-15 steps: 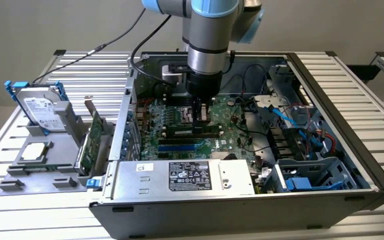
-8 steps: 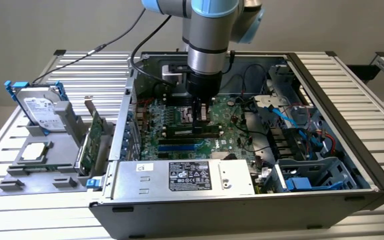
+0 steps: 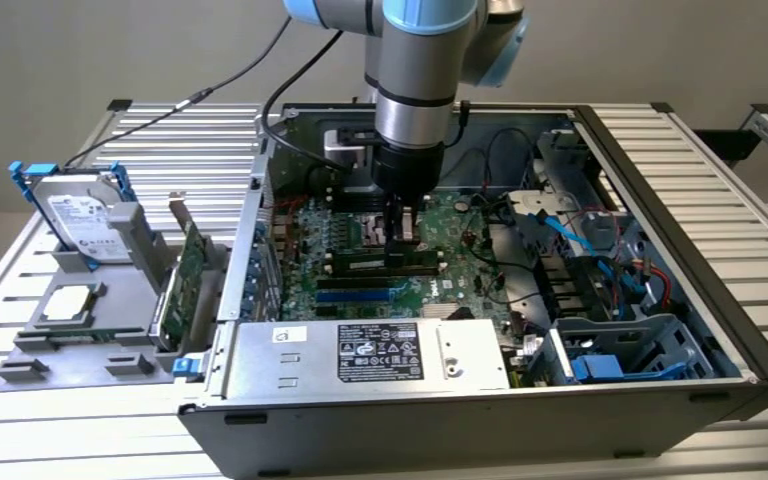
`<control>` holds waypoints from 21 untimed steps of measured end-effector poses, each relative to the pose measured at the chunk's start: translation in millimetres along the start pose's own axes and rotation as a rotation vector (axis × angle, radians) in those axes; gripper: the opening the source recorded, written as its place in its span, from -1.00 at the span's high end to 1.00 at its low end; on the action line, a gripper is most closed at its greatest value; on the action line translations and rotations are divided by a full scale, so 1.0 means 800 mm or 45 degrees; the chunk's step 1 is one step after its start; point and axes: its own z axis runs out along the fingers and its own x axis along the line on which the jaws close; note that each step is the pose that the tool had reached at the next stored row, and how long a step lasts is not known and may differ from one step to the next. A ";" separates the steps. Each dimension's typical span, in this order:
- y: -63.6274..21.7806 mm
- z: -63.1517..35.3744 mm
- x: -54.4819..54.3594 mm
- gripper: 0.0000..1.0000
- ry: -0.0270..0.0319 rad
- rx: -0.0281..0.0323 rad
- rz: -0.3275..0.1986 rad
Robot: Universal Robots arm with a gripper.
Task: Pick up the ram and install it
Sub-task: 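Insert the ram into the slot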
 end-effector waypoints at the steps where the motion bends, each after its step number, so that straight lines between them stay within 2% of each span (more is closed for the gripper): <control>1: 0.000 0.000 0.000 0.72 0.0012 0.0000 0.000; 5: 0.000 0.000 0.000 0.72 0.0085 -0.0005 0.000; 21: 0.001 0.000 -0.002 0.72 0.0149 -0.0018 0.001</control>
